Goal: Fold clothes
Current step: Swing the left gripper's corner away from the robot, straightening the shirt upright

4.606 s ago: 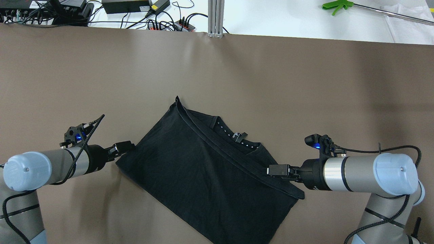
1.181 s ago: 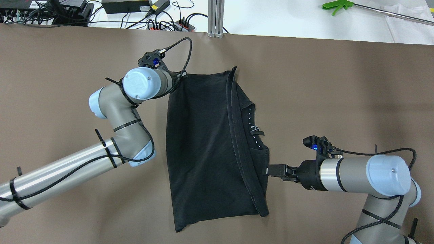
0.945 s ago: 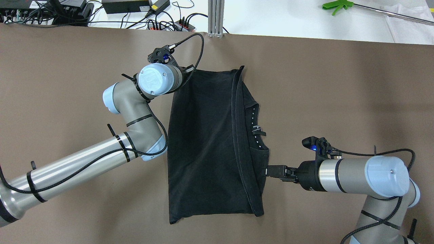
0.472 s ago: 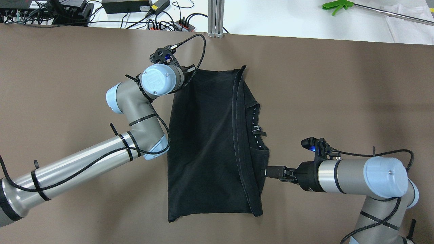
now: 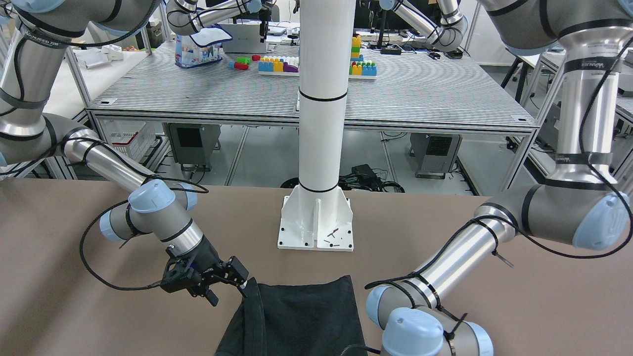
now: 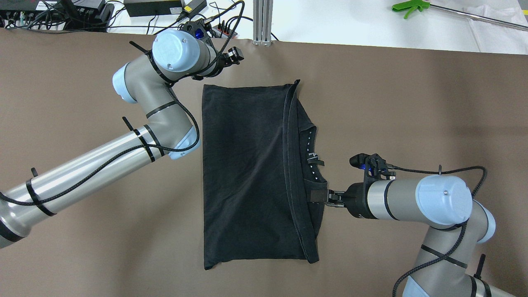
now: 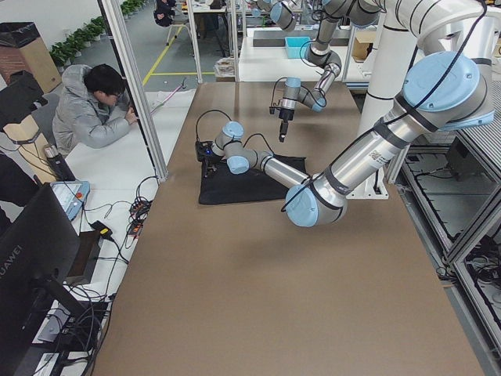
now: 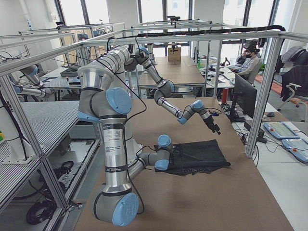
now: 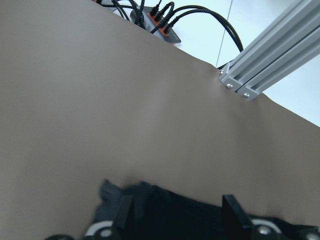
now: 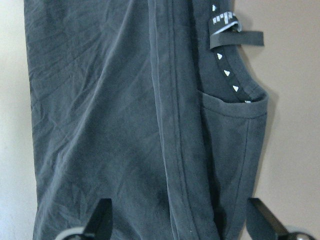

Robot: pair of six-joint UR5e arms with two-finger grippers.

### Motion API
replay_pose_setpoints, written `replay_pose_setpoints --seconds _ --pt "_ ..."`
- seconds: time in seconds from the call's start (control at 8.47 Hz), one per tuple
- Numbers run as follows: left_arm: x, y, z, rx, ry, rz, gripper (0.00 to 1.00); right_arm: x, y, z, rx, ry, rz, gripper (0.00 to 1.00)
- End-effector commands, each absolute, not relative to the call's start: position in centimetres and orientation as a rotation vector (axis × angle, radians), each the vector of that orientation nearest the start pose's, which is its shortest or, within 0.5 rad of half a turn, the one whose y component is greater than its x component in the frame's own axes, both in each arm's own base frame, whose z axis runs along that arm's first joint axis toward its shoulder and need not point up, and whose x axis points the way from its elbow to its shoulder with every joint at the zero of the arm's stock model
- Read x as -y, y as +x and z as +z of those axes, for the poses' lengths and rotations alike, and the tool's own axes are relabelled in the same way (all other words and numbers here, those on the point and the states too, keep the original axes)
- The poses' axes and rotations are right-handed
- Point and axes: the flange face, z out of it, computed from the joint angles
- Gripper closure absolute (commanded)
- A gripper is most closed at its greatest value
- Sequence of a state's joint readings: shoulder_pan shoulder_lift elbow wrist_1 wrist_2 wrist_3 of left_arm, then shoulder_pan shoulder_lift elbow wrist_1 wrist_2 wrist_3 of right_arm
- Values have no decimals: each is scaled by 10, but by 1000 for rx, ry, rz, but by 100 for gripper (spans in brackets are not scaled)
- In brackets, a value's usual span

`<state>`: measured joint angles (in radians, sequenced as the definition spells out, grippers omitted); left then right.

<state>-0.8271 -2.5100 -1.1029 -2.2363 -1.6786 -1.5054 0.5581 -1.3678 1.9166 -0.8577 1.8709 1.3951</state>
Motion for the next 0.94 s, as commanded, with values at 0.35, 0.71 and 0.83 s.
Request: replay_pose_setpoints --seconds 0.35,0.71,0.83 --pt "594 353 251 -1179 413 -447 0 426 -429 248 1030 440 107 6" --pt "574 338 265 -1180 415 -443 0 479 -470 233 934 558 146 6" --pt "573 339 268 -1176 411 -443 0 495 -481 230 907 576 155 6"
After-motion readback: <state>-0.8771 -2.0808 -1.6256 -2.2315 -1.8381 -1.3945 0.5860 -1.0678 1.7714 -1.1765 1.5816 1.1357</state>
